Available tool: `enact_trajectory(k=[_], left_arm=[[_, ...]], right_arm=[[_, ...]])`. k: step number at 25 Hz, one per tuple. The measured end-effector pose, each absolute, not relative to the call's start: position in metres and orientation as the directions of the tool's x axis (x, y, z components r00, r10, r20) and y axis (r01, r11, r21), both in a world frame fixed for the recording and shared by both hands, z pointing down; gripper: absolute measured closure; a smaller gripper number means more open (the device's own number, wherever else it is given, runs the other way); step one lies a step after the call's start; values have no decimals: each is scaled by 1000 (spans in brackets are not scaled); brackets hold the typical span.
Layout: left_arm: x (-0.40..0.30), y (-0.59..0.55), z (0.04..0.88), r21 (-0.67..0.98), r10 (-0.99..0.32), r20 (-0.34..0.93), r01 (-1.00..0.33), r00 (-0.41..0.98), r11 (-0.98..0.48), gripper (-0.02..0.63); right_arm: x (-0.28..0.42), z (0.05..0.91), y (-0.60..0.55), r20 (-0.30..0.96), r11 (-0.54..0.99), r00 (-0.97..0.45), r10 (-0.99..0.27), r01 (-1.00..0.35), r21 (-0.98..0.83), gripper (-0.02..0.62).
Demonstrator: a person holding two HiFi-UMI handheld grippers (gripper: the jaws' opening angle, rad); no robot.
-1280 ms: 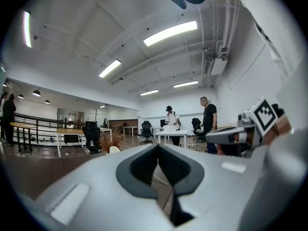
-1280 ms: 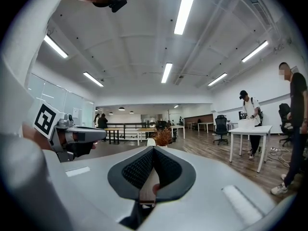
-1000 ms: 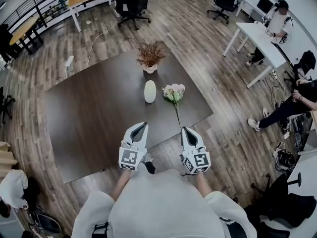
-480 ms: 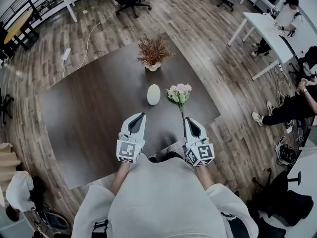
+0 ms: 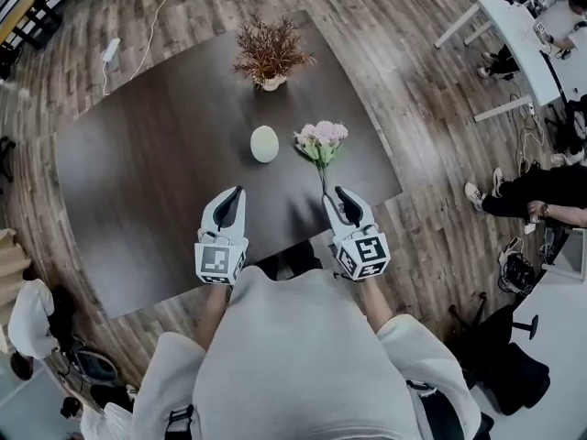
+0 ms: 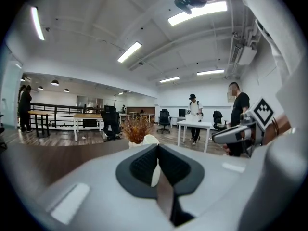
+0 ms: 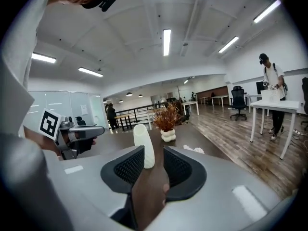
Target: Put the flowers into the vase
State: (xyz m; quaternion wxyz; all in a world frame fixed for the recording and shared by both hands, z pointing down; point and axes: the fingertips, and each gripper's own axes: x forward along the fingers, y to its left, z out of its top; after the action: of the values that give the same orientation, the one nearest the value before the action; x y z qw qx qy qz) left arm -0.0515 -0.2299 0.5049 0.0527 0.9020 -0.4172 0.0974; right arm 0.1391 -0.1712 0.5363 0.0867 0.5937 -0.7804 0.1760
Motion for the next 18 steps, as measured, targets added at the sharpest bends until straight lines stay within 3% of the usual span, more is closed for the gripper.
enact_trajectory(k=[4, 9, 13, 18], left_arm=[[-50, -223, 530, 41, -740, 273, -777, 614, -629, 595], [-42, -222, 555, 55, -720, 318, -770, 617, -636, 595], [-38, -222, 570, 72, -708, 339, -767, 620, -637, 595], [-39, -224, 574, 82, -709, 340, -770, 618, -632, 595]], right_arm=[[146, 582, -164, 466, 219, -282, -839, -958, -187, 463], [158, 664, -164, 701, 142, -242, -671, -970, -198, 373], [174, 711, -181, 829, 58, -158, -537, -987, -150, 365], [184, 738, -208, 882, 42, -100, -459, -995, -91, 388]])
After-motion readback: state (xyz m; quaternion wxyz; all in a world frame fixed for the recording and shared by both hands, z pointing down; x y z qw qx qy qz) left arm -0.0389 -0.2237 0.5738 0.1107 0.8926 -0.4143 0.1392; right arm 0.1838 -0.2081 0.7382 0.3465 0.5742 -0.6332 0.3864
